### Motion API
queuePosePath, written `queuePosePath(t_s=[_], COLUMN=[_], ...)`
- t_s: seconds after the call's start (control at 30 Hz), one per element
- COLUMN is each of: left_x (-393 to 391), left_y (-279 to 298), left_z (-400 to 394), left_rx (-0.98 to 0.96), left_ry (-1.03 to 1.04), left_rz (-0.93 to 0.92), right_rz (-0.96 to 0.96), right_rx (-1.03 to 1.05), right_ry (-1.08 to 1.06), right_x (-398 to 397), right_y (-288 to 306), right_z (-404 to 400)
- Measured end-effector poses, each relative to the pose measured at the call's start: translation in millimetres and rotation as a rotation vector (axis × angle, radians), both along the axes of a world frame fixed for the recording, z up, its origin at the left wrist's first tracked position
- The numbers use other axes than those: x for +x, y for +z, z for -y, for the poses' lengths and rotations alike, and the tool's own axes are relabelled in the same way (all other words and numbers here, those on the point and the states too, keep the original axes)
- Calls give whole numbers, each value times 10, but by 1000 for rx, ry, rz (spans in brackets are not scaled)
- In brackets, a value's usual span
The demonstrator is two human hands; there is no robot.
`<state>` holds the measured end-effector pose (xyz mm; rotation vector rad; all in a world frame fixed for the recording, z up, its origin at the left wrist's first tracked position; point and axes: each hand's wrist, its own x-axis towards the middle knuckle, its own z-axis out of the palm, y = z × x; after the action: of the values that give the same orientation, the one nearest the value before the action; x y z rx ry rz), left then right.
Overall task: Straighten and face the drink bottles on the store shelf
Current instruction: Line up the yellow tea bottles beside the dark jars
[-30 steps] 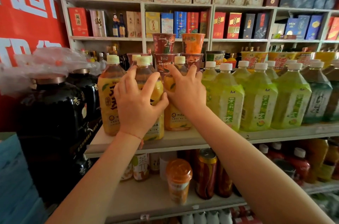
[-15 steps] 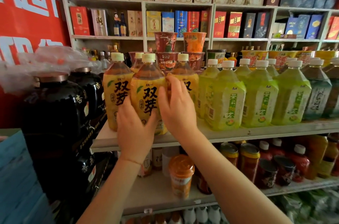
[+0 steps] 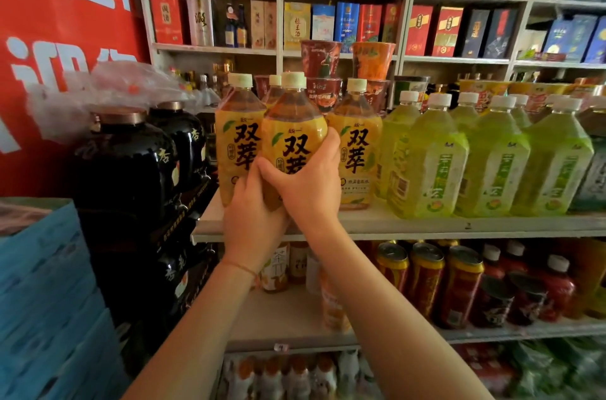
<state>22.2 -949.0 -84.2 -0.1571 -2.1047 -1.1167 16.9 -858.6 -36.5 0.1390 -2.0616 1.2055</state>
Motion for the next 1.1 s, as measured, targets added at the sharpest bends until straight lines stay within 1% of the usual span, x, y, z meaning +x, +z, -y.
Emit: queuePosePath(t_s=[0.1, 0.2, 0.27, 0.33, 0.43, 0.6, 0.93, 1.0, 1.1], left_x=[69, 121, 141, 141, 80, -82, -218, -223, -241], left_y=[56, 238, 337, 376, 329, 208, 142, 108, 96], left_z=[-100, -286, -433, -587, -752, -846, -871, -867, -857], left_rx=[117, 97, 70, 48, 21, -4, -38, -68, -165], left_ry=[-32, -88, -132, -154, -155, -128, -86, -66, -14], left_rz=[-105, -223, -243, -228, -177, -96, -15, 19, 71], right_rz=[-105, -188, -216, -210, -146, -79, -97, -93, -84], right_rx=[30, 25, -11, -42, -51, -39, -65, -73, -75], right_ry=[-9, -43, -59, -76, -88, -66, -21, -12, -17], right_x=[134, 270, 315, 318, 237, 39, -210, -244, -302], right_y=[121, 334, 424, 448, 396, 252, 93, 24, -83], right_z=[-64, -287, -477, -669, -866, -972, -966, -971, -973])
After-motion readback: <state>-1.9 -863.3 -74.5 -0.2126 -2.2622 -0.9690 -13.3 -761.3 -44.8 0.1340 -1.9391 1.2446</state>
